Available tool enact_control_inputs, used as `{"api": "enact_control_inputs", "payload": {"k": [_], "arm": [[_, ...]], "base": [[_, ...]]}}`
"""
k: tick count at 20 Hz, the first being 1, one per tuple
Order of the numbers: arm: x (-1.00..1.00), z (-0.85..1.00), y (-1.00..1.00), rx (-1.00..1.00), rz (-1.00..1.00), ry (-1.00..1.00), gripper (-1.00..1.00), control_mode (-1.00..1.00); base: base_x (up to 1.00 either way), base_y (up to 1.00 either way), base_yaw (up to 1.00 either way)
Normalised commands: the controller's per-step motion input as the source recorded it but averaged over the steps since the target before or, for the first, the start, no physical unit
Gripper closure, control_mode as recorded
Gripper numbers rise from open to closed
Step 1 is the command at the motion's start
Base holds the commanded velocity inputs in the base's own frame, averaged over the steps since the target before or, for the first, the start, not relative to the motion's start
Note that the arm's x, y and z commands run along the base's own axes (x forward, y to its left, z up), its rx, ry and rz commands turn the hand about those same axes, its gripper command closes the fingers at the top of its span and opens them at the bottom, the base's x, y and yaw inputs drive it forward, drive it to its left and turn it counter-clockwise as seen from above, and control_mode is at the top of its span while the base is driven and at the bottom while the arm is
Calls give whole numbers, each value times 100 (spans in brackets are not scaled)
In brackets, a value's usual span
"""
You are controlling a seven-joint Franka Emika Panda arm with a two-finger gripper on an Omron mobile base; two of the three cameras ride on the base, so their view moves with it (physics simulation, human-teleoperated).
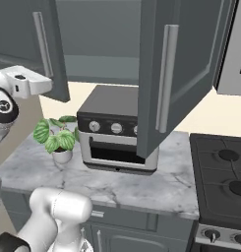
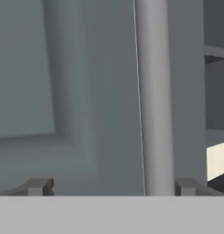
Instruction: Open the cabinet and move the ladle to the pot. Then close the cabinet.
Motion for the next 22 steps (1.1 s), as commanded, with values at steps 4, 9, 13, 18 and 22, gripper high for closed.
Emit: {"api": "enact_control_inputs", "payload": {"k": [4, 9, 13, 18, 22], "arm": [[100, 0, -38, 3, 14, 0, -100, -100], [96, 0, -28, 3, 7, 0, -100, -100], [66, 0, -14, 3, 2, 0, -100, -100], [51, 1, -14, 2, 0, 0, -100, -100], [40, 5, -14, 3, 0, 0, -100, -100]], "base": [[0, 0, 0], [0, 0, 0], [0, 0, 0], [0, 0, 0], [0, 0, 0]]}}
